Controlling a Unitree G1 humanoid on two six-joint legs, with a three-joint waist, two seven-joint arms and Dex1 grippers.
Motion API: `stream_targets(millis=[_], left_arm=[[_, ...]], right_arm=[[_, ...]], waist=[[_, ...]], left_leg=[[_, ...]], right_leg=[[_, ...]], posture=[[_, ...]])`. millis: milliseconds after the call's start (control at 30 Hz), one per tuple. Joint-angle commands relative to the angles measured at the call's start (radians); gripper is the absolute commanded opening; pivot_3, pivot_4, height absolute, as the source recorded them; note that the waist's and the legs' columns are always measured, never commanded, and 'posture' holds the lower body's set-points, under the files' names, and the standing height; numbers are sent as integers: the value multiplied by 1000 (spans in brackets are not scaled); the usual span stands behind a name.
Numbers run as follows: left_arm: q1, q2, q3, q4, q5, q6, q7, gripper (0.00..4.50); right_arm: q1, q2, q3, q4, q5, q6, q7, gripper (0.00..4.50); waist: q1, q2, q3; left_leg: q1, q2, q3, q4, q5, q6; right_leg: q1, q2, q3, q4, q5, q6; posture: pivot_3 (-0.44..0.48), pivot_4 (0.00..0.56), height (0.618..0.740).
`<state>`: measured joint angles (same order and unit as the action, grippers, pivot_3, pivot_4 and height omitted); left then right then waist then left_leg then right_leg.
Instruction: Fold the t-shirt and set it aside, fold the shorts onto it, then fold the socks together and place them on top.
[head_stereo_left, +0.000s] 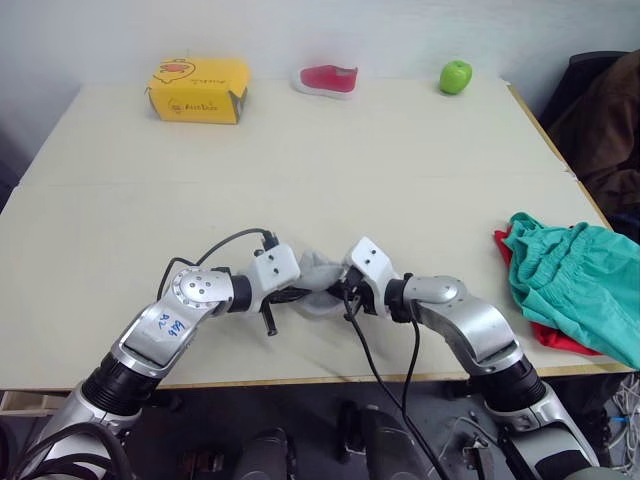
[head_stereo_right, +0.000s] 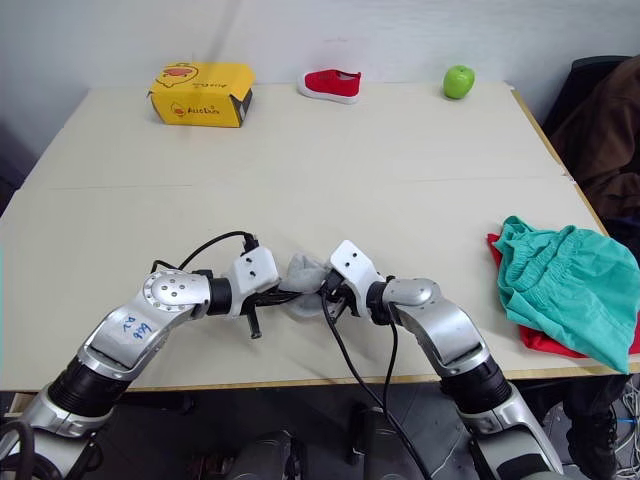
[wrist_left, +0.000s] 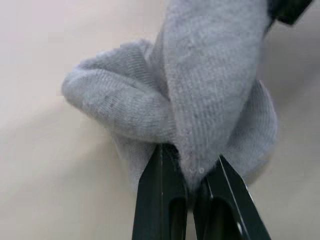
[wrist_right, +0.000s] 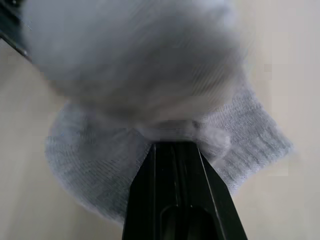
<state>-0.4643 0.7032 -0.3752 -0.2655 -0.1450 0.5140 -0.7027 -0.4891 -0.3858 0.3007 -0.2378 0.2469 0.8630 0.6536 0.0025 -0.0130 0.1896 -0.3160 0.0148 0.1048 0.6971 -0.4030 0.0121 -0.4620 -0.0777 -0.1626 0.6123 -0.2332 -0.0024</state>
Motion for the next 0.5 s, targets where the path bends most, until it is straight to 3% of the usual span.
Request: stream_targets(millis=[33, 133, 267, 500], left_arm=[[-13, 3, -71, 92, 157, -188, -7, 43], [0, -33, -15, 136, 149, -189, 12, 43], [22, -123, 136, 157, 47, -56, 72, 43], [48, -385, 464, 135, -156, 280, 304, 43]], right_arm=[[39, -2, -51, -55, 43, 70, -18, 0], [60, 11, -54, -52, 44, 68, -37, 0], [63, 34, -40, -13, 36, 50, -53, 0], [56, 37, -10, 13, 28, 27, -46, 0]], waist=[[4, 0, 0], [6, 0, 0], [5, 0, 0], [-3, 0, 0]], left_leg=[[0, 0, 0, 0, 0, 0], [0, 0, 0, 0, 0, 1], [0, 0, 0, 0, 0, 2], [0, 0, 0, 0, 0, 3]], right_leg=[[0, 0, 0, 0, 0, 0], [0, 0, 0, 0, 0, 0], [0, 0, 0, 1, 0, 1], [0, 0, -1, 6, 0, 1]], posture=[[0, 150, 740], [0, 150, 740], [0, 150, 740], [0, 150, 740]])
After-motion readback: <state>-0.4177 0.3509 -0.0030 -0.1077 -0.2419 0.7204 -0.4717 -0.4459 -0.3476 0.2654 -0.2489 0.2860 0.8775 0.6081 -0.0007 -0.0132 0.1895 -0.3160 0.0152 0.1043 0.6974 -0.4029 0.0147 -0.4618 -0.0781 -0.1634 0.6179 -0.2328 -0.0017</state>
